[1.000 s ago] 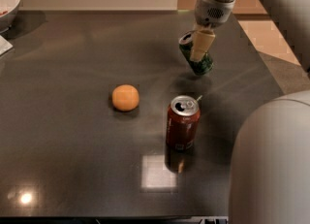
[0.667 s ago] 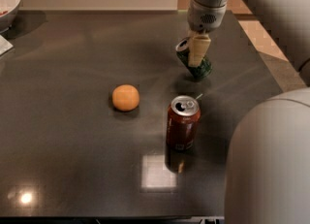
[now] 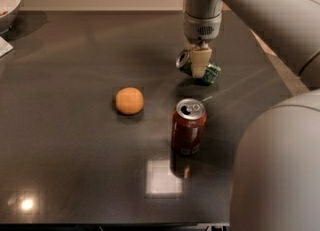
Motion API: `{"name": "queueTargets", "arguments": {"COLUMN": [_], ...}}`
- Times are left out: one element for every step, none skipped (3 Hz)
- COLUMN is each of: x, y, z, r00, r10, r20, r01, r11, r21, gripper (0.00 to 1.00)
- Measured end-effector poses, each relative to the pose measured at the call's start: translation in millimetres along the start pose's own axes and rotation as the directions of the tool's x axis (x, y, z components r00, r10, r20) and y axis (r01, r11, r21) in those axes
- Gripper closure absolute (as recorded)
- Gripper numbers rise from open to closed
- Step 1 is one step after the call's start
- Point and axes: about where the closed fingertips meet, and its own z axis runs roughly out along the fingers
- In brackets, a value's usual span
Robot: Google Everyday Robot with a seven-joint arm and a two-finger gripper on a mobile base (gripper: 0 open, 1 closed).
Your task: Knock green can over
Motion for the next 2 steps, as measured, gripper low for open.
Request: {"name": "queueTargets", "arguments": {"x": [-7.6,-7.9], "y": [-0.5,-1.3], "z": [5.2,5.4], "r00": [0.999,0.999], "r10": [-0.039,-0.039], "r20": [-0.011,-0.01], "r01": [0.039,0.039], "r11": [0.9992,0.9991], "r21": [0.011,0.014], "gripper": [0.0,0.0]}}
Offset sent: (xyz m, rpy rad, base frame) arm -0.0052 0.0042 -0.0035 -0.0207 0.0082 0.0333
